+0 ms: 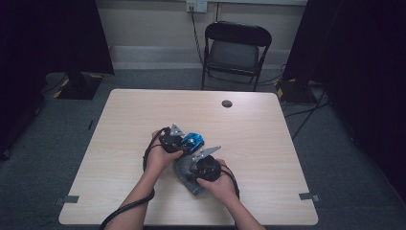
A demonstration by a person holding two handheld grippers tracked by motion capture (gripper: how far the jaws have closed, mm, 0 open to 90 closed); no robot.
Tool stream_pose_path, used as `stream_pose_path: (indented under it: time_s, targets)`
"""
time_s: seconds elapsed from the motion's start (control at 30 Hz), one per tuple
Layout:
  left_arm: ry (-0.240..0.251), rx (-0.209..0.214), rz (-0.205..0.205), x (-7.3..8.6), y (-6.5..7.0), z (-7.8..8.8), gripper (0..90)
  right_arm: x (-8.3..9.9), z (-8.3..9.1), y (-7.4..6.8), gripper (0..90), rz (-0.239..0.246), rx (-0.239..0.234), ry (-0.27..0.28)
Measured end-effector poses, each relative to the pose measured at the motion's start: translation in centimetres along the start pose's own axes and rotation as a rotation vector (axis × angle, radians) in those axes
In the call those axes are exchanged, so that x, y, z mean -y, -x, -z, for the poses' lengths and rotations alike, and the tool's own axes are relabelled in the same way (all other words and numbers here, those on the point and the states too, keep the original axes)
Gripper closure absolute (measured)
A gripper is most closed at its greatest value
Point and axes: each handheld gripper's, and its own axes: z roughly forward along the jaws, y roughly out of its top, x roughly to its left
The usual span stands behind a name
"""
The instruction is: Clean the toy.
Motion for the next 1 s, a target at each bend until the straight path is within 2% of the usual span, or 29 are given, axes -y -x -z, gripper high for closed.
stream_pose_path:
  time_s: [0.33,0.4,0.57,0.83,1.0]
  targets:
    - [0.011,0.000,0.009,0.1,0.0,0.0,44.7,-0.1,-0.2,-0.6,75.0,0.025,-0.026,-0.005]
    - [0.008,-0.006,0.000,0.1,0.0,0.1,44.8,0.0,-0.1,-0.7,74.9,0.033,-0.031,-0.004]
    - [0.013,0.003,0.011,0.2,-0.1,0.1,45.0,0.3,0.7,-0.7,74.8,0.040,-0.030,-0.005]
    - [0.002,-0.002,-0.004,0.1,-0.1,0.1,45.0,1.2,2.2,0.4,74.7,0.019,0.004,-0.002]
    - [-0.002,0.002,0.002,0.1,-0.1,0.1,45.0,1.4,3.6,1.3,74.7,0.006,0.033,0.013]
